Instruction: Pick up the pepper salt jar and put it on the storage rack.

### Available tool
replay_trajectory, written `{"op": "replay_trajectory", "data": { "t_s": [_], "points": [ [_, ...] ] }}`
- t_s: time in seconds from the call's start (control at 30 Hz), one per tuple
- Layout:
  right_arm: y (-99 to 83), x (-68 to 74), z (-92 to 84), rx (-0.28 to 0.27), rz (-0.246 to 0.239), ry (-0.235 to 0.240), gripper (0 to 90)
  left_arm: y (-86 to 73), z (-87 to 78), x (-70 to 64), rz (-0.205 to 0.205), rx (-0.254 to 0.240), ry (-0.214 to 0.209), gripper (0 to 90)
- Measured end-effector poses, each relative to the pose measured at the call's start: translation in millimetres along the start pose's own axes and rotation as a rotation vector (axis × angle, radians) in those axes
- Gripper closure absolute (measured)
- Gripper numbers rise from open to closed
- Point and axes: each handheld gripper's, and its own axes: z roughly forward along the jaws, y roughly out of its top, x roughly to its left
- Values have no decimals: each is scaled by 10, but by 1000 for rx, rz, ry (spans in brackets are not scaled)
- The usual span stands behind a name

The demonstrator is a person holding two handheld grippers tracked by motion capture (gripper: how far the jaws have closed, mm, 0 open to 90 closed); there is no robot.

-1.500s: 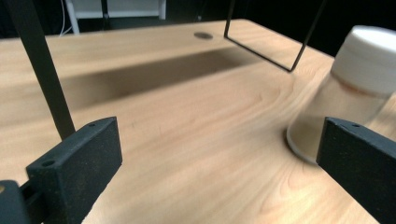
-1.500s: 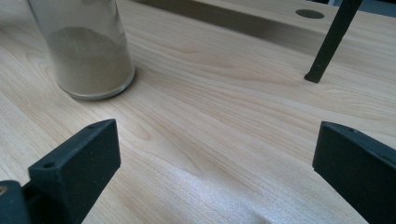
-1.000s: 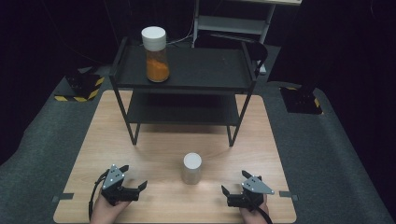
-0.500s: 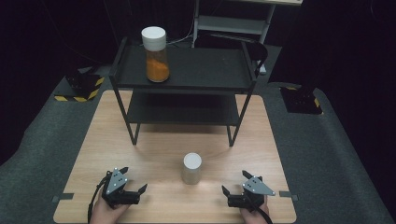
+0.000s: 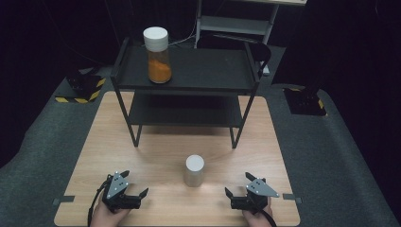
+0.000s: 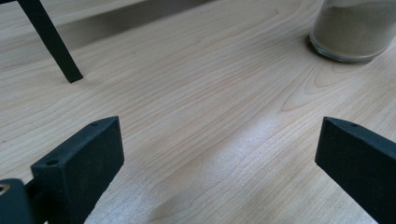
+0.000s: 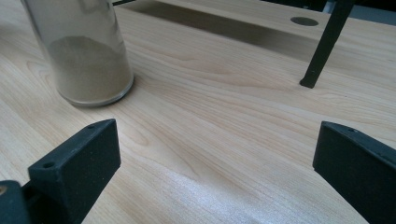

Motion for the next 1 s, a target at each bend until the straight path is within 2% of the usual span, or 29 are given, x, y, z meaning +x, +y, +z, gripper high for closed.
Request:
{"op": "replay_trajectory", "data": {
  "t_s": [0.07,0.23,0.47,0.67,0.77,0.87,1.0],
  "points": [
    [-13,0,-1,-9,3,-2,1,-16,-5,22,-17,-8,-12,15],
    [-32,38,-11,-20,13,-24,1,-40,-35,41,-22,-14,-16,15],
    [23,60,0,-10,7,5,1,-27,-37,24,-14,-4,-9,15],
    [114,172,-54,-41,-46,27,1,-9,-32,1,7,7,-6,15],
    [162,206,-77,-50,-43,42,4,-13,-42,0,2,7,-11,16],
    [213,252,-68,-60,-60,54,4,-13,-42,9,2,7,-16,16],
    [289,284,-37,-68,-69,72,2,-20,-62,-9,13,11,-13,15]
  ]
}}
